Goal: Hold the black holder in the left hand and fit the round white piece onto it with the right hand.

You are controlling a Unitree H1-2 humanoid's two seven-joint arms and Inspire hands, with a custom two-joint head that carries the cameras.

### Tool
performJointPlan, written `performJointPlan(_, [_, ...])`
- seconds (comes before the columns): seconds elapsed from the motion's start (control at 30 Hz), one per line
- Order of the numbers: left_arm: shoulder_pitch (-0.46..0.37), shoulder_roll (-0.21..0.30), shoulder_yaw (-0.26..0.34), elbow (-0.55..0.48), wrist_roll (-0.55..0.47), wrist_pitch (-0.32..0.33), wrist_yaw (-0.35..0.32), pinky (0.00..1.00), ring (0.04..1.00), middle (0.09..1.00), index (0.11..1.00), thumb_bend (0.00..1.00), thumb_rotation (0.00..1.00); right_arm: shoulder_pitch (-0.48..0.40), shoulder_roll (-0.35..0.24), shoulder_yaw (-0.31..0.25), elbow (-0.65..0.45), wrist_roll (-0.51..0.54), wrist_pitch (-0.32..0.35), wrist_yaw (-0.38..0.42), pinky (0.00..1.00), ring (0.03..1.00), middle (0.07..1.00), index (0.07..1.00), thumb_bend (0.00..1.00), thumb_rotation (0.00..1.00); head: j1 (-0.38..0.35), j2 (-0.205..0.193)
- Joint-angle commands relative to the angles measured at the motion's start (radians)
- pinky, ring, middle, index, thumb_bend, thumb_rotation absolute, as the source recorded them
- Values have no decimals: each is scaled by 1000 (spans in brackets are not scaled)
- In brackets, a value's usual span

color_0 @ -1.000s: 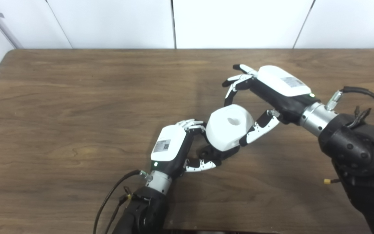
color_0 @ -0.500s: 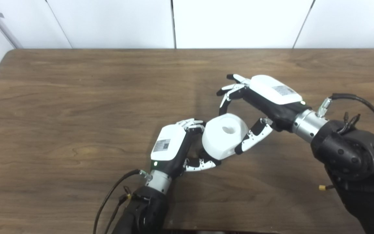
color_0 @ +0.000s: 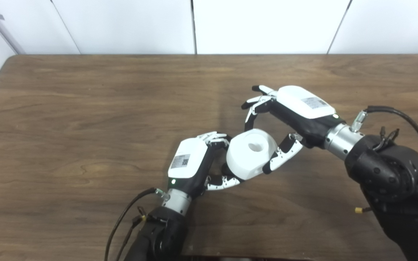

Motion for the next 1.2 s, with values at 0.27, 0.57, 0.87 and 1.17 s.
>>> performJointPlan(0.27, [16,1,5,3,4,48,-36,823,838,772,489,510,44,0,8,-6,10,-24,-42,-43,907,980,830,482,525,137,1,-1])
performJointPlan(0.57, [18,-2,2,2,5,47,-35,827,837,771,489,510,44,-6,25,-1,27,-51,-56,-46,912,980,833,482,525,137,0,1])
performJointPlan(0.87, [17,-6,-1,-3,9,49,-39,844,841,774,489,510,45,-15,29,15,43,-73,-71,-29,896,969,829,483,525,140,-1,5])
performJointPlan(1.17, [17,-11,-3,-10,15,57,-45,841,841,774,489,510,46,-12,34,30,46,-77,-79,-17,892,967,828,483,525,141,-1,8])
